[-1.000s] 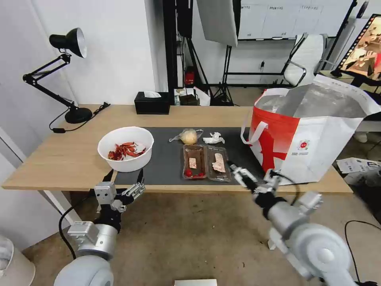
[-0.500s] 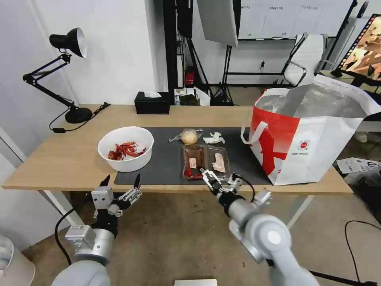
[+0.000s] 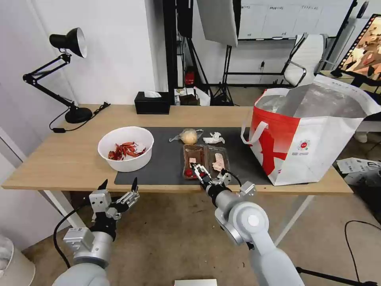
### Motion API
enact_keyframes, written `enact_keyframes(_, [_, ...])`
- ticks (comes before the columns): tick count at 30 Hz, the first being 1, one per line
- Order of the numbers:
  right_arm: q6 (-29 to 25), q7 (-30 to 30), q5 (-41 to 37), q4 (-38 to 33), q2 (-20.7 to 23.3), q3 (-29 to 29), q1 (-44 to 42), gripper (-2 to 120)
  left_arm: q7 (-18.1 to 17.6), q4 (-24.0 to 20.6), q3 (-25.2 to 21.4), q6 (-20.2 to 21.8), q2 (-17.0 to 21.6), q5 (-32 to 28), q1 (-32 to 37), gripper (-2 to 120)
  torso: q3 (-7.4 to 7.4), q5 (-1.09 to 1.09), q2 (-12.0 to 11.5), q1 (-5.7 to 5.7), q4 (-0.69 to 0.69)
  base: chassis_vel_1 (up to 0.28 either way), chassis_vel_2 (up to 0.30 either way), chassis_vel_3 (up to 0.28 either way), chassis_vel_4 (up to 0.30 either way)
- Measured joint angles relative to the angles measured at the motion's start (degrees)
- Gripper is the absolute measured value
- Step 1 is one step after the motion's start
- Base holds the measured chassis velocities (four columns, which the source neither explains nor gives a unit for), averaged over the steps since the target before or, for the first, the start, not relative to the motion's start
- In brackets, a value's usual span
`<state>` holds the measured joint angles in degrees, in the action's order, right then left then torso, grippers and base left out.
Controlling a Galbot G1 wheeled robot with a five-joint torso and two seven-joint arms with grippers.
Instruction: Pick up the trash from the table and place it into the takeout bag.
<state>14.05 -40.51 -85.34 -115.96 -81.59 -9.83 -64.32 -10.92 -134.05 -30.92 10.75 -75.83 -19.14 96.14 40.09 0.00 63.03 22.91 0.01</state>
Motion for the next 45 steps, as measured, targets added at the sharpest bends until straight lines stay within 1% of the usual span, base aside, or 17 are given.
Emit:
enact_keyframes(14, [-0.1, -1.1, -0.1, -0.1, -0.9, -2.6, -0.7, 100, -0.1, 0.5, 0.2, -0.1, 1.4, -0.4, -0.5, 100, -0.01, 0.00, 0.0, -0.01, 0.01, 0.000, 0.000, 0.000, 0.000])
enact_keyframes(25, [-0.4, -2.3, 0.1, 1.3, -2.4, -3.3, -0.1, 100, -0.1, 1.1, 0.2, -0.2, 2.2, -0.9, -1.0, 100, -0.02, -0.01, 0.0, -0.03, -0.03, 0.000, 0.000, 0.000, 0.000])
enact_keyframes(36, [-1.5, -2.4, 1.2, 1.7, -2.6, -3.7, 0.5, 100, -0.2, 1.5, 0.2, -0.2, 2.6, -1.3, -1.3, 100, 0.02, 0.01, 0.0, -0.01, 0.02, 0.000, 0.000, 0.000, 0.000])
enact_keyframes(39, [-1.7, -1.6, 2.1, 1.8, -2.5, -3.8, 0.3, 100, -0.2, 1.6, 0.2, -0.2, 2.5, -1.3, -1.3, 100, 0.02, 0.01, 0.0, 0.01, 0.02, 0.000, 0.000, 0.000, 0.000])
enact_keyframes(42, [-2.2, -0.7, 3.6, 1.7, -2.2, -3.9, 0.2, 100, -0.2, 1.6, 0.3, -0.3, 2.5, -1.3, -1.3, 100, 0.04, 0.01, 0.0, 0.03, 0.01, 0.000, 0.000, 0.000, 0.000])
enact_keyframes(45, [-2.9, 0.3, 6.8, 1.2, -1.7, -3.9, -0.2, 100, -0.3, 1.7, 0.3, -0.3, 2.4, -1.3, -1.3, 100, 0.06, 0.00, -0.1, 0.05, -0.07, 0.000, 0.000, 0.000, 0.000])
